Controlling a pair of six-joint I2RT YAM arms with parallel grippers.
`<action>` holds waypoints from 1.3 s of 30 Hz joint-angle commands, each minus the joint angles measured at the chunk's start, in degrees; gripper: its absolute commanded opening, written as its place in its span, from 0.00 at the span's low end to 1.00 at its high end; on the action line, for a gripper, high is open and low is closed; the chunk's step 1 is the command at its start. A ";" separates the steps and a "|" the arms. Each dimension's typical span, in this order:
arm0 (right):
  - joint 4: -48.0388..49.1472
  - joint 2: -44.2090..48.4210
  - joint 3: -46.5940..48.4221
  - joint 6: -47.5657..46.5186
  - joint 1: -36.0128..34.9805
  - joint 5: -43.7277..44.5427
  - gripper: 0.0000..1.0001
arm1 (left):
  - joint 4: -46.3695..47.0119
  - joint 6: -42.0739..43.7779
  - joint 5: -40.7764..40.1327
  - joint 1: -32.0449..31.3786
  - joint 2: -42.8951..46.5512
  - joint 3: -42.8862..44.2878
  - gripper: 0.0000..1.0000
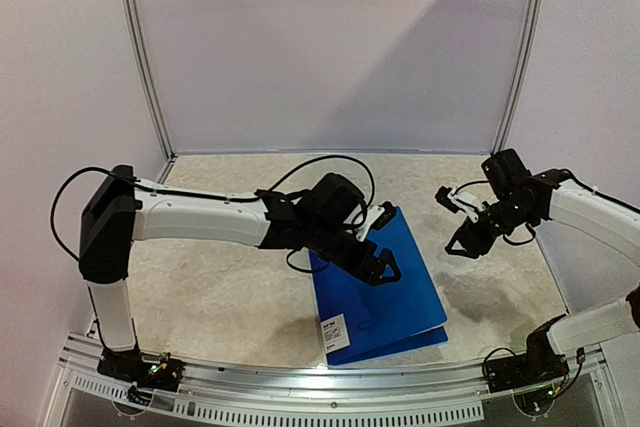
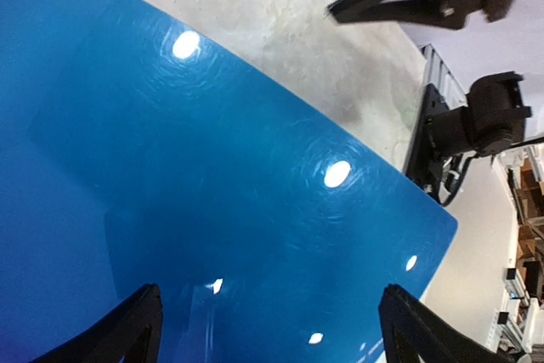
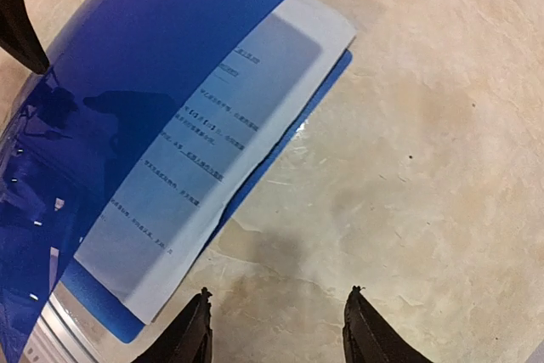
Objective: Put the files into the folder
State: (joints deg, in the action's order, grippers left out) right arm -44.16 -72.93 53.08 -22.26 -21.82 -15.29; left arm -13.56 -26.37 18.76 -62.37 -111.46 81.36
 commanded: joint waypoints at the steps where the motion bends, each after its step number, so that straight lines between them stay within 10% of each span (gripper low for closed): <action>1: 7.23 6.70 -7.22 1.92 1.87 -1.23 0.53 | 1.18 0.78 -0.10 -0.91 -8.37 3.91 0.90; 12: 20.97 16.20 -18.36 11.63 10.13 -15.17 0.59 | -4.64 -1.06 -3.94 -0.31 -17.37 10.22 0.90; 22: 22.64 15.34 -13.66 13.37 10.40 -8.15 0.62 | -13.05 9.49 -16.54 2.63 -1.21 11.66 0.96; 39: 28.21 10.41 -4.43 25.80 13.69 7.35 0.89 | 2.11 16.92 -45.12 18.27 35.13 -20.98 0.99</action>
State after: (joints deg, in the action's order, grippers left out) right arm -17.21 -62.33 46.57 0.51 -11.20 -11.53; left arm -17.12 -12.47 -20.84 -46.96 -79.72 67.53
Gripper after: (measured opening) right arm 0.872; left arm 0.995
